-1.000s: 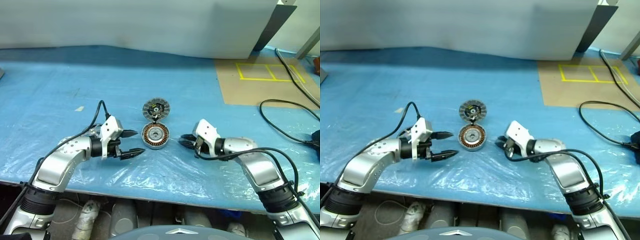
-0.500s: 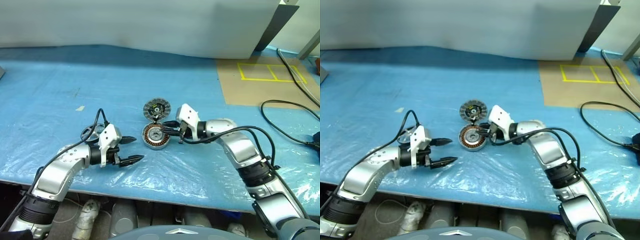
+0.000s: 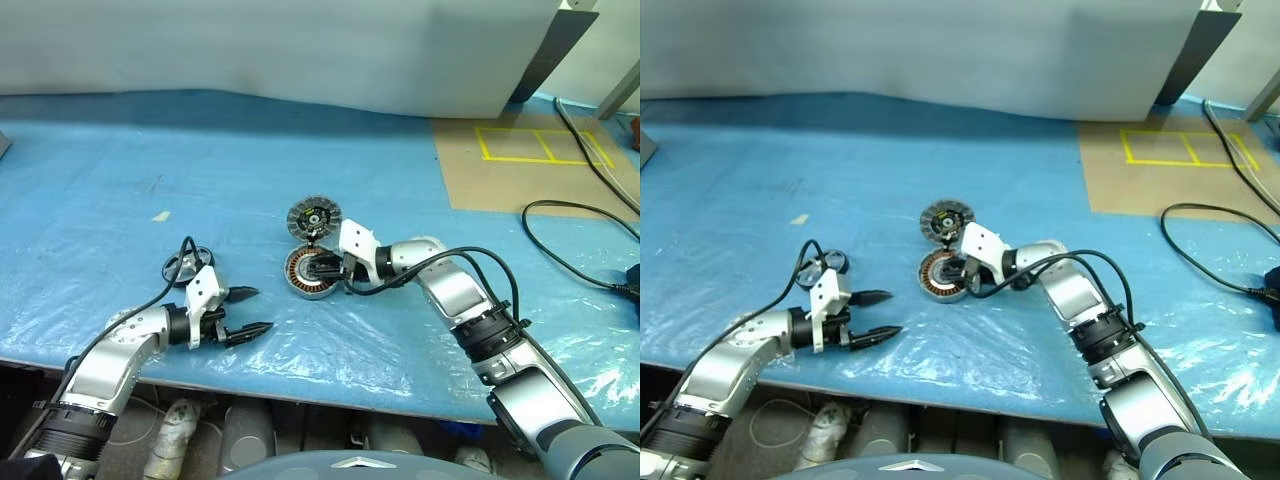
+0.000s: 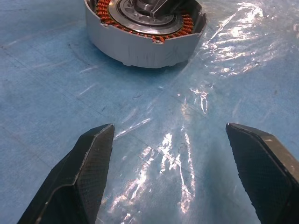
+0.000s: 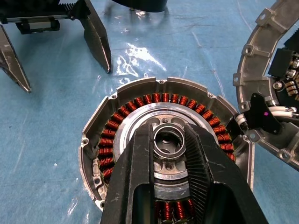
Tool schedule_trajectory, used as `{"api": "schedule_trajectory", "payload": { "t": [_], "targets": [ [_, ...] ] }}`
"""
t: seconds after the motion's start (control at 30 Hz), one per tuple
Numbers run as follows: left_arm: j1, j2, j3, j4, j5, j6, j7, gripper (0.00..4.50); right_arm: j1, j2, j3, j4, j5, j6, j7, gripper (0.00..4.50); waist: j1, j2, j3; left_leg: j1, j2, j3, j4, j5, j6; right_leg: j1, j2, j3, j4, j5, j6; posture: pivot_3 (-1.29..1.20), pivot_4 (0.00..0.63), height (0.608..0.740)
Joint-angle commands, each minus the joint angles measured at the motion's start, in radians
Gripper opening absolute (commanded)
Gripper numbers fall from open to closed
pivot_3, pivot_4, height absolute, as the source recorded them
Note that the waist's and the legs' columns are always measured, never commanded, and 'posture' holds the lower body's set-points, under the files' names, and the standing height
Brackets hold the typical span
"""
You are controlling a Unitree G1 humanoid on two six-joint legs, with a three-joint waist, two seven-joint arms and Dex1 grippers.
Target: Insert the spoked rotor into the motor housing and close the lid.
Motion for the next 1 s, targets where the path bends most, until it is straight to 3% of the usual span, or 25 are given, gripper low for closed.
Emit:
{"api": "schedule_trajectory", "payload": {
  "t": [0.03, 0.6, 0.63, 0.73, 1.0],
  "targets": [
    [0.006, -0.001, 0.02, 0.0, -0.003, -0.031, -0.012, 4.02, -0.014, 0.003, 0.0, -0.025, -0.005, -0.009, 0.011, 0.58, 0.0, 0.0, 0.0, 0.0, 0.0, 0.0, 0.0, 0.0, 0.0, 0.0, 0.0, 0.0, 0.0, 0.0, 0.0, 0.0, 0.15, 0.74],
    [-0.04, -0.021, 0.003, 0.089, 0.018, -0.089, -0.031, 4.02, -0.005, 0.004, -0.004, -0.013, -0.045, -0.035, 0.0, 0.58, 0.0, 0.0, 0.0, 0.001, 0.0, 0.0, 0.001, 0.0, 0.0, 0.0, 0.0, 0.0, 0.002, 0.0, 0.0, 0.0, 0.15, 0.74],
    [-0.04, -0.023, 0.002, 0.085, 0.019, -0.087, -0.029, 4.02, -0.005, 0.007, -0.004, -0.011, -0.043, -0.037, 0.001, 1.31, 0.0, 0.0, 0.0, 0.001, 0.0, 0.0, 0.001, 0.0, 0.0, 0.0, 0.0, 0.0, 0.002, 0.0, 0.0, 0.0, 0.15, 0.74],
    [-0.034, -0.025, 0.002, 0.057, 0.013, -0.065, -0.024, 4.02, -0.002, 0.017, -0.01, -0.013, -0.043, -0.014, -0.017, 2.18, 0.001, 0.0, 0.0, 0.001, 0.0, 0.0, 0.001, 0.0, 0.0, 0.0, 0.0, 0.0, 0.002, 0.0, 0.0, 0.0, 0.15, 0.74],
    [-0.028, -0.02, 0.014, -0.051, -0.011, 0.033, 0.013, 4.02, -0.001, 0.006, -0.087, -0.062, 0.028, 0.055, -0.019, 2.18, 0.001, 0.0, 0.0, 0.0, 0.0, 0.0, 0.001, 0.0, 0.0, 0.0, 0.0, 0.0, 0.002, 0.0, 0.0, 0.0, 0.15, 0.74]
  ]
}}
